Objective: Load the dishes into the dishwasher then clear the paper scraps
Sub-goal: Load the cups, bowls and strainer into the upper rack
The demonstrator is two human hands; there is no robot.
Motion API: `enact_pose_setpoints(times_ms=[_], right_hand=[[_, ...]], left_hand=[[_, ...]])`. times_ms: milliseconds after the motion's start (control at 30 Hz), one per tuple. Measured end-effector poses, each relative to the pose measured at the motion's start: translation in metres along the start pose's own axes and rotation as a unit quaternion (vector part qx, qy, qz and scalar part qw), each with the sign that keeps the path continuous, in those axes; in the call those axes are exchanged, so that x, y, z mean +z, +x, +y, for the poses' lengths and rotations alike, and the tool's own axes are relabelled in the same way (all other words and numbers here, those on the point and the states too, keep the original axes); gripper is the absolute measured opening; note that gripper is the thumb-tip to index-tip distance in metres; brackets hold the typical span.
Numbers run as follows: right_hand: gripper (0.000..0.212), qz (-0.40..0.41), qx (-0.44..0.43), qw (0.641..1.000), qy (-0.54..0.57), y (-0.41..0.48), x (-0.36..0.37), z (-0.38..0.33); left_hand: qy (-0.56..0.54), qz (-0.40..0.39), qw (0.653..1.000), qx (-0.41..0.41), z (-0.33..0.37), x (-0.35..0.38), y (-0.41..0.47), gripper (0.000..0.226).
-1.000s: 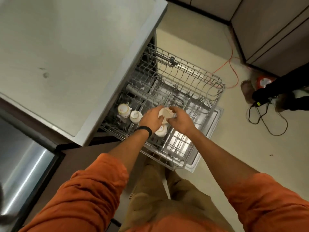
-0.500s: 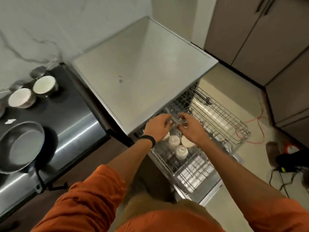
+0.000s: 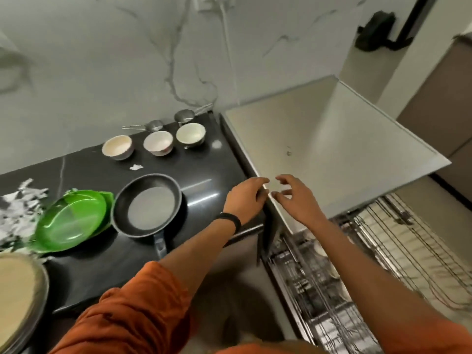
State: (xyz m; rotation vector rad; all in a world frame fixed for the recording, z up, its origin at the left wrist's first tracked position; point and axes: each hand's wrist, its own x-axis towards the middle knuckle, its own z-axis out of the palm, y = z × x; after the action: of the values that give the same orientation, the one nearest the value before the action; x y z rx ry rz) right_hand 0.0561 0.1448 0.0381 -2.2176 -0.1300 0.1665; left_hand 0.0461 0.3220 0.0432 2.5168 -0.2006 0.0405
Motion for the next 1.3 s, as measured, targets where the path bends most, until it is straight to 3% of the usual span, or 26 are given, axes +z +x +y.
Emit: enact_pose_setpoints(times_ms=[233,533,833,967,1067,1133,1300], right_hand=[[0.05,-0.041,-0.044,0.998,-0.003,0.058,0.063,-0.071],[0.052,-0.114,-0.09,0.989,-0.028,0.156,0.105,-0.115],[0.055,-0.167,-0.107,0.979,-0.056,0.226,0.114,-0.105],[0.056,-0.176,-0.087,0.979,-0.059,0.241,0.112,-0.095],[0.057,-0.173,-0.068,0.981,-0.049,0.246,0.113,-0.087],[0.064,-0.163,-0.051,0.985,-0.033,0.246,0.114,-0.085],[0.111,-0.061,-0.015,0.997,0.037,0.23,0.095,-0.083]], left_hand=[[0.022,0.066,0.996,-0.051,-0.083,-0.07,0.012,0.036],[0.026,0.106,0.983,-0.148,-0.156,-0.108,0.07,0.039],[0.116,0.068,0.976,-0.172,-0.175,-0.099,0.149,0.043],[0.213,0.052,0.957,-0.193,-0.176,-0.093,0.164,0.03],[0.236,0.056,0.956,-0.164,-0.176,-0.095,0.169,0.026],[0.202,0.077,0.97,-0.115,-0.173,-0.096,0.169,0.025],[-0.012,0.111,0.993,-0.043,-0.134,-0.09,0.167,0.016]])
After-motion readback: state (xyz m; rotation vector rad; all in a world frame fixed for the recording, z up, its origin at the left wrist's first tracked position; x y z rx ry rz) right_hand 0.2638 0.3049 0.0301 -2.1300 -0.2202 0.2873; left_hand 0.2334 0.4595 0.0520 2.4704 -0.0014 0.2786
